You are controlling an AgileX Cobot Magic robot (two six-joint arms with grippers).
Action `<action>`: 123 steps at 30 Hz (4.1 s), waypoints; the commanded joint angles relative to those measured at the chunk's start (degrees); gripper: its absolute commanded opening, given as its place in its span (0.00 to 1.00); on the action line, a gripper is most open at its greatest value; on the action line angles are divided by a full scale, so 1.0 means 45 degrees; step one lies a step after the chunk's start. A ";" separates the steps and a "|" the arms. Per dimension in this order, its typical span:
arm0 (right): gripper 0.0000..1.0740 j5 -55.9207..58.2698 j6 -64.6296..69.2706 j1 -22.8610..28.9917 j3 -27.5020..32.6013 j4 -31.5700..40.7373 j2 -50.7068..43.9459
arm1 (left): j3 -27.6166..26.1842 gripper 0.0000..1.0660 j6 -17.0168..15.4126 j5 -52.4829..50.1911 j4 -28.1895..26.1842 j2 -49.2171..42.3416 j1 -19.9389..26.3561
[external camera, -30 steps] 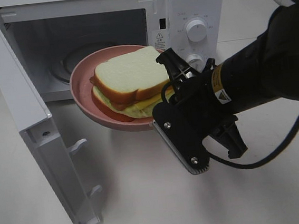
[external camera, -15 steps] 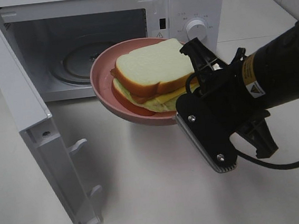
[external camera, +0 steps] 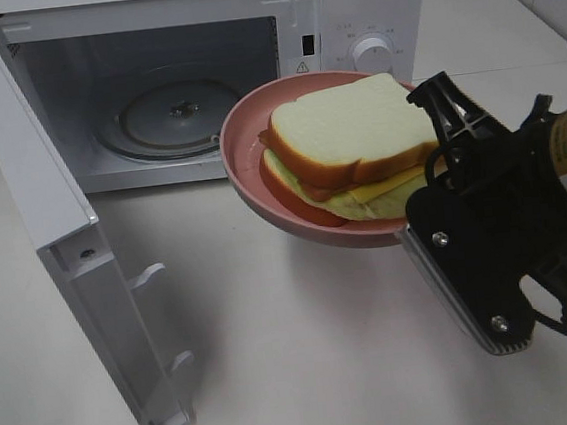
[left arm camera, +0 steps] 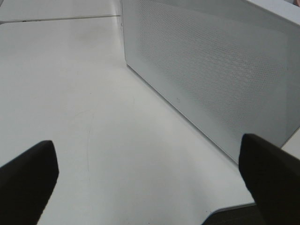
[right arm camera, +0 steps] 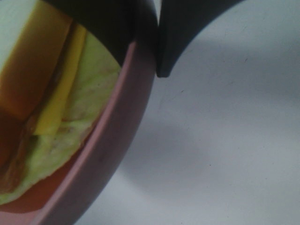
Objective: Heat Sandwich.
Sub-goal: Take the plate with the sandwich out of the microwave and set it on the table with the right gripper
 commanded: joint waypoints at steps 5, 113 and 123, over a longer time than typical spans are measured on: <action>0.03 0.1044 0.0204 0.0051 0.0395 -0.0140 -0.1184 | 0.0051 0.97 -0.0038 -0.0102 -0.0013 -0.0280 0.0051; 0.04 0.7690 2.0970 -0.2814 -0.1961 -0.2827 0.5029 | 0.0051 0.97 -0.0038 -0.0102 -0.0013 -0.0280 0.0051; 0.05 0.7079 2.1416 -0.2814 -0.1961 -0.2788 0.6328 | 0.0051 0.97 -0.0038 -0.0102 0.0025 -0.0280 0.0051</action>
